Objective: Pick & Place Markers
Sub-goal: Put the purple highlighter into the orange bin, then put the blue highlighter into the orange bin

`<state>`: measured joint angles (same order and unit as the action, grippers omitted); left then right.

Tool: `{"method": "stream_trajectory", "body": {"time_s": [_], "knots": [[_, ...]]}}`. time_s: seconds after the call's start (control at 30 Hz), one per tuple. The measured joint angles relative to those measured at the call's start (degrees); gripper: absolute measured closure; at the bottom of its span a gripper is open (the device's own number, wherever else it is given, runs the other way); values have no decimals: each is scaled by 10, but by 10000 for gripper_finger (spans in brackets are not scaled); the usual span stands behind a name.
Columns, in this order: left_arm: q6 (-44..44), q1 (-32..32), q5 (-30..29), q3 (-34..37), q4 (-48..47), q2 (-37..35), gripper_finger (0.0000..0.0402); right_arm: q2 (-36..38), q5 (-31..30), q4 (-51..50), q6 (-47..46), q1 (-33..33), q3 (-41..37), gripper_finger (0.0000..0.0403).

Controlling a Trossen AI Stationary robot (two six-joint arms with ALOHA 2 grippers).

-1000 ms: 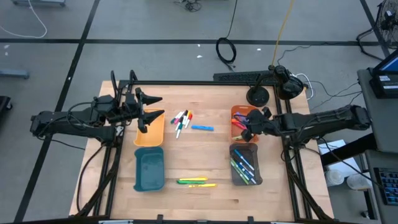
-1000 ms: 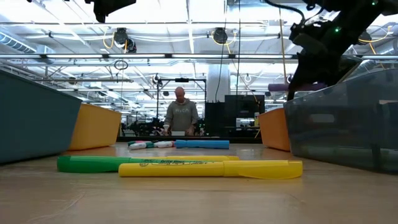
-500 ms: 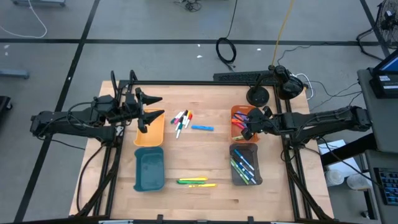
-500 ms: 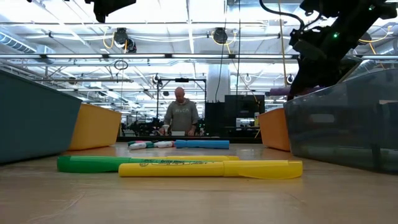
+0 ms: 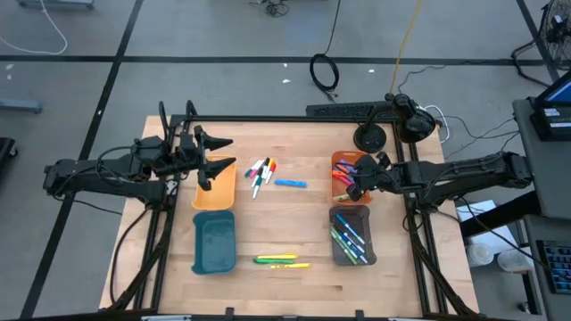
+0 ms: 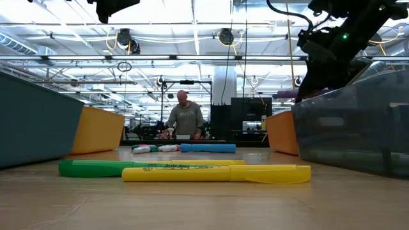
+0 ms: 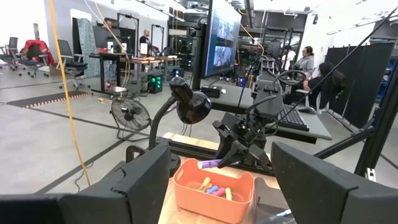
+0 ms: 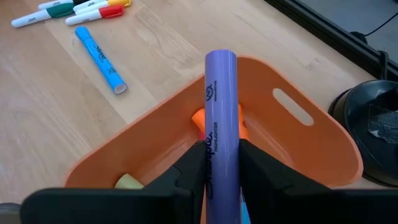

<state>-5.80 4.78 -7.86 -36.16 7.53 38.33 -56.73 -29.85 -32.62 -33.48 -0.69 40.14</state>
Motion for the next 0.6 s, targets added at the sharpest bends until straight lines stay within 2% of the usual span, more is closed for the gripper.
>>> {"method": "stream_trajectory", "body": {"time_s": [0.17,0.6], "knots": [[0,0,0,0,0,0,119,0,1,0,10,0,0,319],[0,0,0,0,0,0,119,0,0,2,-1,0,0,243]]}}
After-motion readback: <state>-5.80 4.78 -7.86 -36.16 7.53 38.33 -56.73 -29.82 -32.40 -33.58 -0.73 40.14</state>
